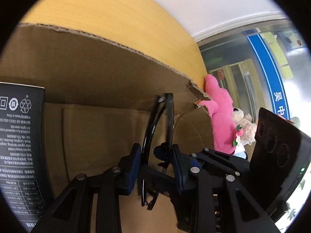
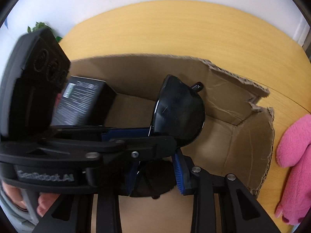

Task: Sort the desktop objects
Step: 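Carry the sunglasses into the cardboard box and open the right gripper, then grasp the sunglasses in the box by a temple and reposition them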

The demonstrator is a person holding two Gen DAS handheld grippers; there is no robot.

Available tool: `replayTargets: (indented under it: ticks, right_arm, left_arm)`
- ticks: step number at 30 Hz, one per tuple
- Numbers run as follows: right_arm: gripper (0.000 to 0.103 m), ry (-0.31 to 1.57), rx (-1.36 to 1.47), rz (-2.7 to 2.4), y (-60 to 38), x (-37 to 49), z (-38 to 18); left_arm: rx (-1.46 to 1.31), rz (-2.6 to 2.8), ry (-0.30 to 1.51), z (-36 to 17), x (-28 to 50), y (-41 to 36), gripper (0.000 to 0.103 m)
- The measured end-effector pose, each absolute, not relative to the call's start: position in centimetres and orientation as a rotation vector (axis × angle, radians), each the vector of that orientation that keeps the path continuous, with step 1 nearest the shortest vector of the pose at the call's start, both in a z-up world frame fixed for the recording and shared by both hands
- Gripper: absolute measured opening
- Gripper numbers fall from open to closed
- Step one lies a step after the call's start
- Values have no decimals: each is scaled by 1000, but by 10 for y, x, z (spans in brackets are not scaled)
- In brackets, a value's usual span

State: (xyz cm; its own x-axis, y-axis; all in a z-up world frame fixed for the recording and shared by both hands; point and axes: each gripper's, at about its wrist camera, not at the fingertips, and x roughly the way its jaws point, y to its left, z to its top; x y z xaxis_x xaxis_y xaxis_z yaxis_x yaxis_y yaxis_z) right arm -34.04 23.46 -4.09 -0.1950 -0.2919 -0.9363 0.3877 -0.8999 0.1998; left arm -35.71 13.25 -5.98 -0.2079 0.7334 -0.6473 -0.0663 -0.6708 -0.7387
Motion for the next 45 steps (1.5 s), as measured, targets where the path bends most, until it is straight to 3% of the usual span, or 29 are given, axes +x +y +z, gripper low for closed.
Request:
replayTargets:
  ticks: [10,14,17,22,24,29,38,42,45]
  right_arm:
    - [32,149,1675,-2204,240,-339,-51]
    - [62,116,1598,-2237,236,-321,-28]
    - [84,169,1509,-2325,234,-295,3]
    - [92,139,1355,-2443,247,-249,55]
    - [103,119,1269,-2488,252,-223,73]
    - [103,194,1204,-2564,251,-187,78]
    - [100,113,1375,-2486,212,-240,30]
    - [74,121,1458,-2494,199,-262,-9]
    - [67,132,1531,-2471,198,-275,-34]
  left_arm:
    - [-1428,2059,-634,-3,-327,119,30]
    - [-1286,2190,-535,44,-290,95,34]
    - [-1157,2319,-444,85,-246,72,43]
    - [-947,2512,-337,144,-165,37,57]
    - [-869,2569,-302,158,-129,20,64]
    - [-844,2615,-306,160,-88,5,66]
    - [-992,2599,-376,113,-68,-21,66]
    - [-1051,2582,-382,92,-70,-29,66]
    - [-1075,2570,-389,78,-71,-35,66]
